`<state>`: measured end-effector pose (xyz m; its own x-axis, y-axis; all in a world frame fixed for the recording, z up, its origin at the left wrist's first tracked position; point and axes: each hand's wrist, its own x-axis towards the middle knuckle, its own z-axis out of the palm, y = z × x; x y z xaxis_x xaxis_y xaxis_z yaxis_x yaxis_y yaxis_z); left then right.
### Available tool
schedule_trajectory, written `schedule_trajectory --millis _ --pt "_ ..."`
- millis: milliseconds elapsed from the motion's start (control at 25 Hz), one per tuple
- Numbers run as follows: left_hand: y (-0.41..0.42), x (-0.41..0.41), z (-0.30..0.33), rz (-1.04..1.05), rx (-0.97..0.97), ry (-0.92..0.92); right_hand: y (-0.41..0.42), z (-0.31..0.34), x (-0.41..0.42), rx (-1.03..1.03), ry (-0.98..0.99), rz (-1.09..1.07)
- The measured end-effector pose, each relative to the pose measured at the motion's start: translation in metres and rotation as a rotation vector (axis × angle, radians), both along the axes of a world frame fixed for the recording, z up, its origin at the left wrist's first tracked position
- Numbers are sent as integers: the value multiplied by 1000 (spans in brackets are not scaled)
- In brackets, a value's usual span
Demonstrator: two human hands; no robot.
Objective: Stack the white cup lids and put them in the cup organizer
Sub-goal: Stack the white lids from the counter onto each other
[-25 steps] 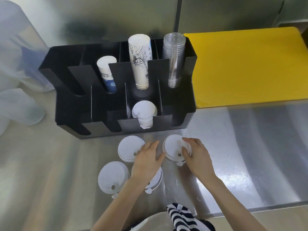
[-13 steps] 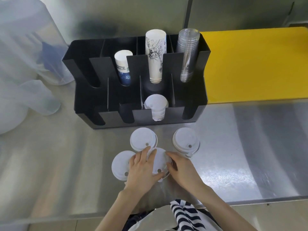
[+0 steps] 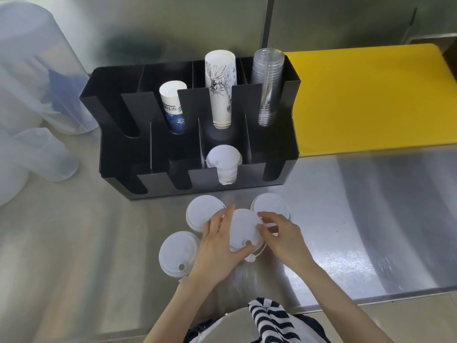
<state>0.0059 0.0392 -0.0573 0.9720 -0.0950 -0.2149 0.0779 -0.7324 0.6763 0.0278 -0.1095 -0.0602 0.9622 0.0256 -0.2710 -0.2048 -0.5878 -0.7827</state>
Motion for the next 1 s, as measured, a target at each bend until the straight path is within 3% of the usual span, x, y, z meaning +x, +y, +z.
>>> schedule_trajectory --millis 160,440,1000 --pt "-11 23 -2 188 -279 92 -21 4 16 25 -14 -120" --pt "-37 51 -17 279 -379 227 -47 -2 37 -53 11 -157" --pt "-45 58 -34 287 -285 174 -46 -20 39 -56 71 -142"
